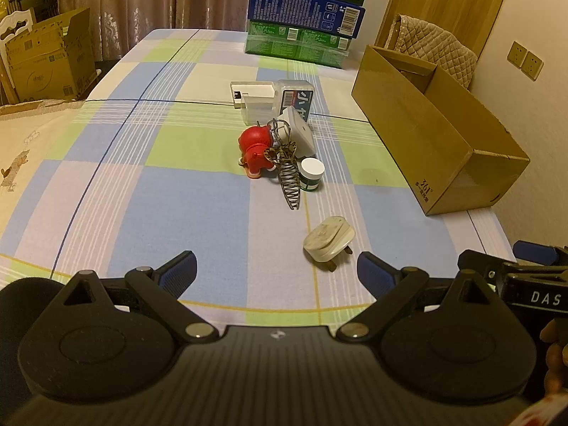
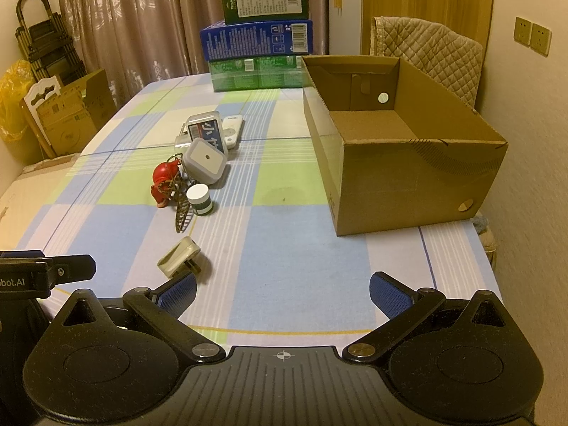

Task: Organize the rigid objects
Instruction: 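Move both grippers toward the cluster of small objects on the table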

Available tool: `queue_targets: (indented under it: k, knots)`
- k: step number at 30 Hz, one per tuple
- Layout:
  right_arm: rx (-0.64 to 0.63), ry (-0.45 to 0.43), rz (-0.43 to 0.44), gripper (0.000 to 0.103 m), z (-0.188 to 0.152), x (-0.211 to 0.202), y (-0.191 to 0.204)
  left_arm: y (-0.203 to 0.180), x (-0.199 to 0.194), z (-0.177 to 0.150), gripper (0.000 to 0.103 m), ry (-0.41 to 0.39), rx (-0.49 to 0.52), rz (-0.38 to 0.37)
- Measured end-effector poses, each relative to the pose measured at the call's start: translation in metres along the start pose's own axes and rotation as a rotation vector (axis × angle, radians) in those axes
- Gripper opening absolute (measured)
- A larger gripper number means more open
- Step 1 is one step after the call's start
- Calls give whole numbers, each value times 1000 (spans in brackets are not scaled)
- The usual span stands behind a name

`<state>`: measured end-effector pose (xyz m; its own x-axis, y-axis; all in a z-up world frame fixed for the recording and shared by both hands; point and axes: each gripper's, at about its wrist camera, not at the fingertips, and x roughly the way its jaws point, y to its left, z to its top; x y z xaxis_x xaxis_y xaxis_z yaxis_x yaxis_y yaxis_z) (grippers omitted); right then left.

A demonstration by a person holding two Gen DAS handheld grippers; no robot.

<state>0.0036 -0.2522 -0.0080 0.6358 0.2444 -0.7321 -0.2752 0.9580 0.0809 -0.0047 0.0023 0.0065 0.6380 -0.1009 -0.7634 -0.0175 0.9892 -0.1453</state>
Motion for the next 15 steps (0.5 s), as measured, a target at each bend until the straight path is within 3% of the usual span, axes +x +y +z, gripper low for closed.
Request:
queue_targets:
  k: [15]
  knots:
    - [-8, 9, -1, 101, 0, 2, 2, 1, -1, 0, 95, -1, -4, -8]
